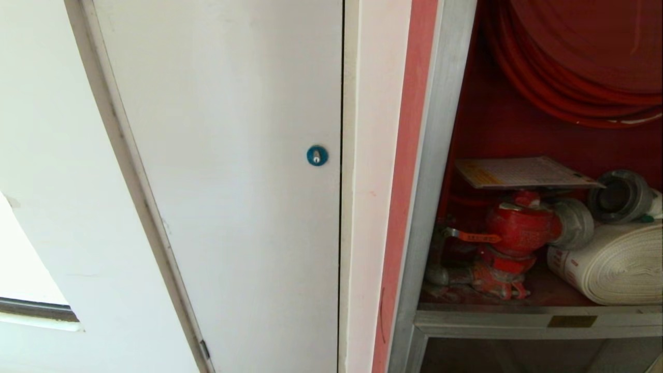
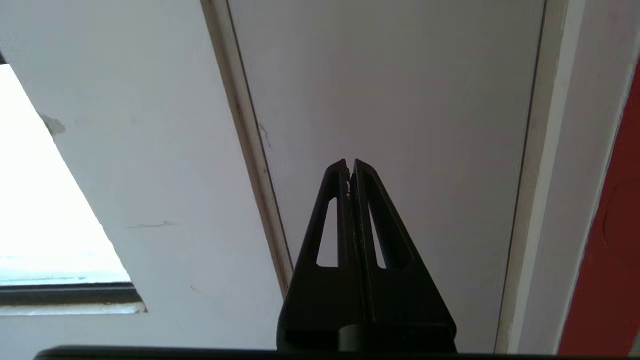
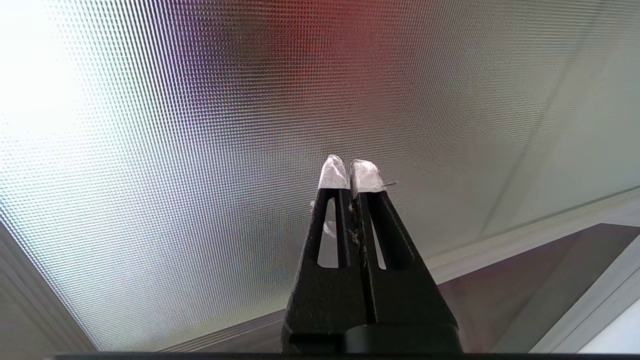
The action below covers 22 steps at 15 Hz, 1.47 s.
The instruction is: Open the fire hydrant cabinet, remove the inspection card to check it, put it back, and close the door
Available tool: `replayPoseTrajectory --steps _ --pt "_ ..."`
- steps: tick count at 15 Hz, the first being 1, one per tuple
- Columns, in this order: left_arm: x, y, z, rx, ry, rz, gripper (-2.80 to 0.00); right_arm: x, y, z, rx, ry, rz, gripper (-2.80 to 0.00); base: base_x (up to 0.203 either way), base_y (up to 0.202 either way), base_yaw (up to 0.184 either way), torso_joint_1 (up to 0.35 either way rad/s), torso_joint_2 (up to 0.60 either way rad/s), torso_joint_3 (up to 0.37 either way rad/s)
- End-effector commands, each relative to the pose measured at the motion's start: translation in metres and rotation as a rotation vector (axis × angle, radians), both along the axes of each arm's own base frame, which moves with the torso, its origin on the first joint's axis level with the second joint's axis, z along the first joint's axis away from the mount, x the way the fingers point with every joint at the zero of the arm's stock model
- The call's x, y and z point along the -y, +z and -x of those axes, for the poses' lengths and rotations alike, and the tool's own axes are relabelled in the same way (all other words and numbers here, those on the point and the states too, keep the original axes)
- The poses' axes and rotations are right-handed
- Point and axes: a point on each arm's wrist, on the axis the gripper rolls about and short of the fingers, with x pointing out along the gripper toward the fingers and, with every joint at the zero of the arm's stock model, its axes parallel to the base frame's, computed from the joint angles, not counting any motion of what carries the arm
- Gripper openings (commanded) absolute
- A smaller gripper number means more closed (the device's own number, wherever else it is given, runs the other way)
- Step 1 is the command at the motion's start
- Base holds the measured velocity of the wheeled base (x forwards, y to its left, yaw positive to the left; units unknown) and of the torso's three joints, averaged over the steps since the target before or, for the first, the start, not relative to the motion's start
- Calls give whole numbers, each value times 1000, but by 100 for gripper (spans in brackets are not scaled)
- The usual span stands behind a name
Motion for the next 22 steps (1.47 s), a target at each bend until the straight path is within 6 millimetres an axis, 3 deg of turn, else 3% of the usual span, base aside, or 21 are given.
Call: replayPoseTrajectory --steps 1,7,22 --pt "1 -13 -4 -42 -40 -8 -280 0 0 0 -1 1 0 -280 0 0 0 0 0 0" --pt "1 -29 -8 -136 -45 -8 -280 0 0 0 -1 1 0 -280 0 0 0 0 0 0" --pt "1 -29 -8 -139 -49 88 -280 0 0 0 -1 1 0 -280 0 0 0 0 0 0"
